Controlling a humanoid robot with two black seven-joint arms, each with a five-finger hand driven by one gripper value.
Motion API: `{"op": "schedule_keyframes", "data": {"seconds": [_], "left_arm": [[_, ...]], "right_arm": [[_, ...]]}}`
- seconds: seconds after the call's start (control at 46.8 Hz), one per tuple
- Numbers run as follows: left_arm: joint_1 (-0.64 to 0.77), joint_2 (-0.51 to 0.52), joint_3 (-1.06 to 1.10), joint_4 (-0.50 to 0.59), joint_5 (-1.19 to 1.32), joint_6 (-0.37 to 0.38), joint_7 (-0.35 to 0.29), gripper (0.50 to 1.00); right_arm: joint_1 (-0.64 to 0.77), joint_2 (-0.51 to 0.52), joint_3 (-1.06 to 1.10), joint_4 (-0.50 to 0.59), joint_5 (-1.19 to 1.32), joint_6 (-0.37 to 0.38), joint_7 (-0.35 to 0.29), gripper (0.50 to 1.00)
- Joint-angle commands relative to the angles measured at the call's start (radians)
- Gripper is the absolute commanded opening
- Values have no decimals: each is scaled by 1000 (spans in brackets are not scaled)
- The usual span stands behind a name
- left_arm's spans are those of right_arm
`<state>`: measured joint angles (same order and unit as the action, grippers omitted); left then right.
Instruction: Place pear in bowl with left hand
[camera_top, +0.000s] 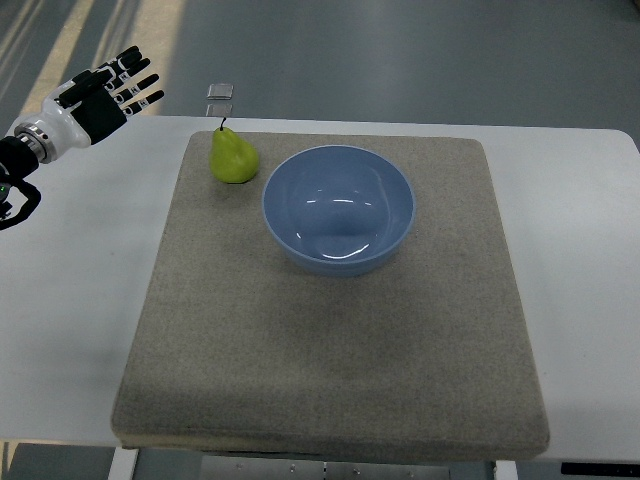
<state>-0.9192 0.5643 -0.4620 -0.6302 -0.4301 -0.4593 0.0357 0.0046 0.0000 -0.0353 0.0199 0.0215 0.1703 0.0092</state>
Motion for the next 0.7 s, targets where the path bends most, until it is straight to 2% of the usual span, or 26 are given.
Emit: {"op": "schedule_keyframes", "data": {"seconds": [0.0,0.384,0.577,0.683], "left_arm": [[0,0,0,1,1,-12,4,996],[-3,3,2,9,-1,-6,4,996],[-13,25,5,15,14,-48,4,996],[-26,31,3,18,140,-61,-3,994]], "right_arm": [[0,0,0,0,0,0,0,924],[0,0,0,0,0,0,0,926],[0,0,0,0,0,0,0,926],[0,0,0,0,0,0,0,926]]}}
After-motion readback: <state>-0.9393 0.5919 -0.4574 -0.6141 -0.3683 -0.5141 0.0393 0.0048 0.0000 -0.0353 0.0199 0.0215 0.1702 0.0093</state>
